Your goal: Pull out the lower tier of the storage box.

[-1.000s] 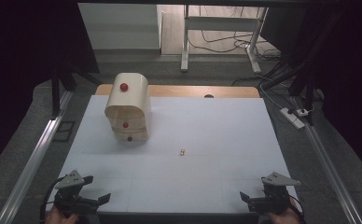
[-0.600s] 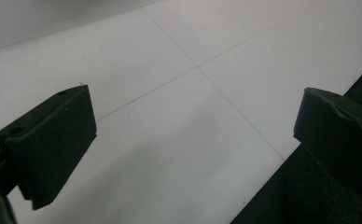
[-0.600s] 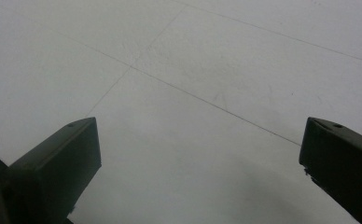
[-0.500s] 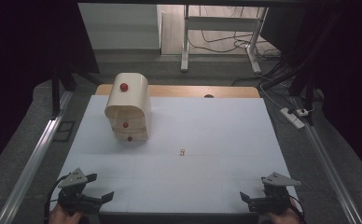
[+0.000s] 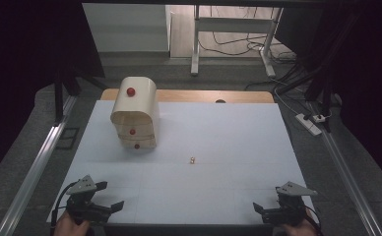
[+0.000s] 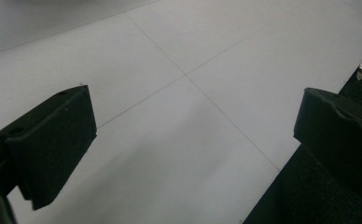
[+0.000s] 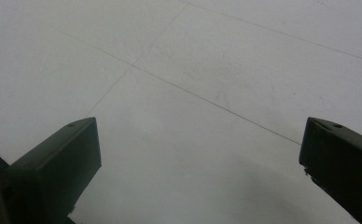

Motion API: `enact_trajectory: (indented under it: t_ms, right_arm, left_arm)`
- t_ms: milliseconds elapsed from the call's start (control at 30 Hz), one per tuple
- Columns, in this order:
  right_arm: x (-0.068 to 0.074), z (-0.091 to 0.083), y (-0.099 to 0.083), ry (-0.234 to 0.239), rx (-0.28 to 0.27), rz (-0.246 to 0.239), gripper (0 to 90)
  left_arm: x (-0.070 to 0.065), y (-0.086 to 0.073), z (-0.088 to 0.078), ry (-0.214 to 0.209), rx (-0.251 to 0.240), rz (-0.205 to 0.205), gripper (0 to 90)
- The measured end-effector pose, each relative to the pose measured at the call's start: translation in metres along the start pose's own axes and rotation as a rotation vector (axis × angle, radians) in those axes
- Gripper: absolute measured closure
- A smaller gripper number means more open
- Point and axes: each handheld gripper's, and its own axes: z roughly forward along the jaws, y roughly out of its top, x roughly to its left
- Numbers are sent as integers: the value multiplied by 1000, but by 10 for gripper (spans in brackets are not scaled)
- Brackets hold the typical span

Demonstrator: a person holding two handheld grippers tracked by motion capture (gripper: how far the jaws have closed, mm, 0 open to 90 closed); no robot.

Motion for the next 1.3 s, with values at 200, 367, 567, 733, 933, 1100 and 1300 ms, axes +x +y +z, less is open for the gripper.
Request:
enact_trajectory:
  t_ms: [200,367,567,733,933,1100,1300]
  right_arm:
    - [0,0,0,2,-2,2,0]
    - [0,0,0,4,2,0,0]
    - [0,1,0,5,5,-1,0]
    - [0,1,0,4,7,-1,0]
    - [0,1,0,3,11,-2,0]
    - [0,1,0,3,12,-2,0]
    - [0,2,1,4,16,-4,0]
  left_arm:
    - [0,3,5,15,-14,37,0]
    - [1,5,9,13,-24,45,0]
    - [1,9,16,4,-18,47,0]
    - [1,13,22,8,-17,47,0]
    - [2,18,27,4,-30,38,0]
    - [3,21,32,15,-34,28,0]
    - [4,26,39,2,-30,24,0]
